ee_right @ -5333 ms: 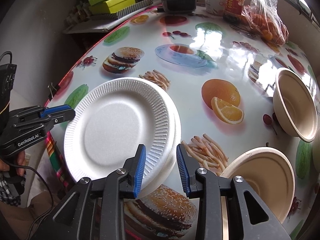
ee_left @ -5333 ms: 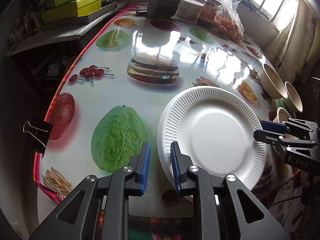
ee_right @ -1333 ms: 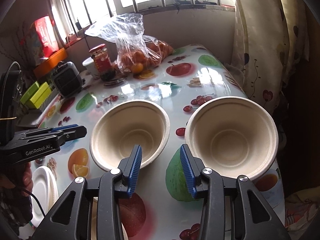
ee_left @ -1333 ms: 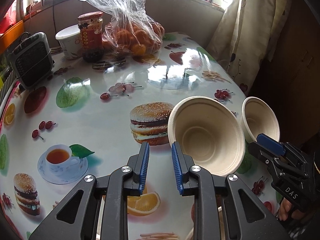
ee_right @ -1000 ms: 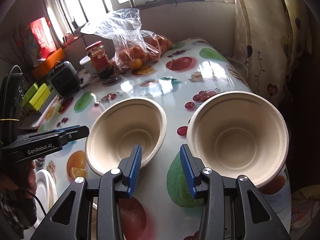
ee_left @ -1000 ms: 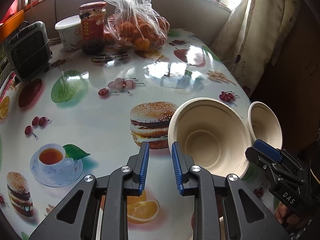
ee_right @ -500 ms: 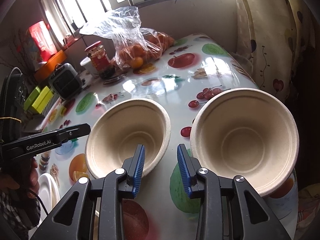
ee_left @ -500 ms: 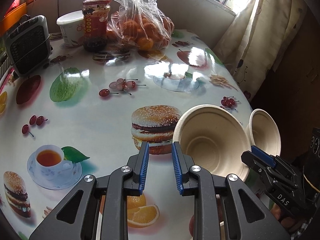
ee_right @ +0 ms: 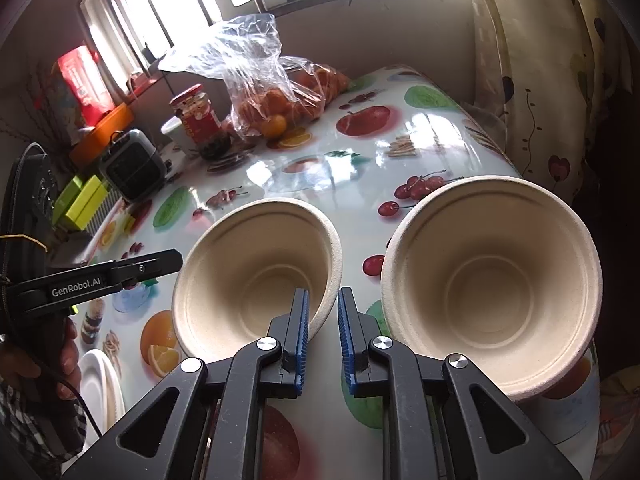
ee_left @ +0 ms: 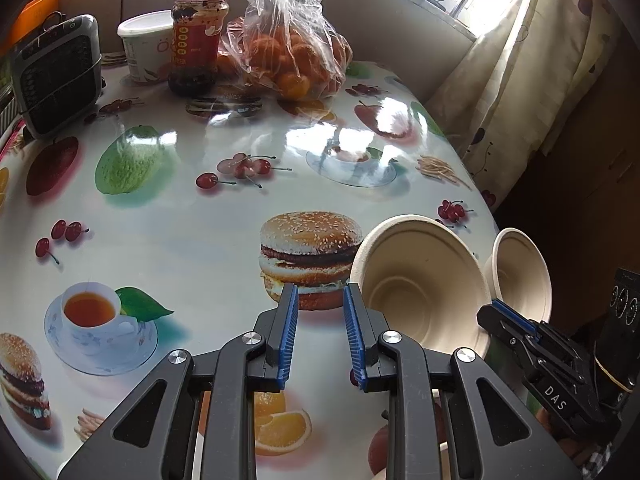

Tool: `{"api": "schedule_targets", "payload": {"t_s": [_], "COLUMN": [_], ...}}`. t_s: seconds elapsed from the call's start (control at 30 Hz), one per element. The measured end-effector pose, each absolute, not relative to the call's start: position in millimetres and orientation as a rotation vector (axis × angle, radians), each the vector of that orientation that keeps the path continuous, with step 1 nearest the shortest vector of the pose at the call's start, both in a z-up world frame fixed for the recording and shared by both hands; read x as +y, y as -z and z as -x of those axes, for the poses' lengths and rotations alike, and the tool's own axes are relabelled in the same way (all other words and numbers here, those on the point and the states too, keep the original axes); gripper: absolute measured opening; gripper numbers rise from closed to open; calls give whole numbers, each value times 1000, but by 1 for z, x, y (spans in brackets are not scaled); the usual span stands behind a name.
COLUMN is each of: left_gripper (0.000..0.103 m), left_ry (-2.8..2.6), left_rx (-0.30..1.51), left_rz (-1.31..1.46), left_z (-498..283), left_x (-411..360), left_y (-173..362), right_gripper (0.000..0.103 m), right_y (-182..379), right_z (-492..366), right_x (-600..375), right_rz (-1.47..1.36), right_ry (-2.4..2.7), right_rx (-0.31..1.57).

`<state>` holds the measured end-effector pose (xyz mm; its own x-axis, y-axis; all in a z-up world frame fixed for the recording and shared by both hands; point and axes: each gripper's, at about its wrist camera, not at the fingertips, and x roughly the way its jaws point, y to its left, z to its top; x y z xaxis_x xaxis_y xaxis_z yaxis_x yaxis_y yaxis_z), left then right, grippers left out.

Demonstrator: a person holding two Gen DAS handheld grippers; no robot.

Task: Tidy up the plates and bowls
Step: 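Close the left tool on a tan bowl rim while the right tool grips another bowl rim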

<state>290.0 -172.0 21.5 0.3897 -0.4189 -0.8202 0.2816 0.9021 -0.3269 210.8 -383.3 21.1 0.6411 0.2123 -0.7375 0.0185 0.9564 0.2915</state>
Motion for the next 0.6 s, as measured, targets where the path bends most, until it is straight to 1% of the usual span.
{"api": "schedule_targets", "payload": {"t_s": [0.23,0.6], "left_gripper": [24,24], "left_ry": [492,493], "left_rx": [1083,1102], "left_rz": [184,157], "left_z": [-289,-291], "left_x": [-172,-175], "left_y": [-21,-18], "right_gripper": [15,15], "right_y": [-21,-20], "right_z": [-211,-211], "right_x": [-384,-385], "right_rz": [-285,-289], "right_ry": [-110,-112], "right_rx": [871,870]}}
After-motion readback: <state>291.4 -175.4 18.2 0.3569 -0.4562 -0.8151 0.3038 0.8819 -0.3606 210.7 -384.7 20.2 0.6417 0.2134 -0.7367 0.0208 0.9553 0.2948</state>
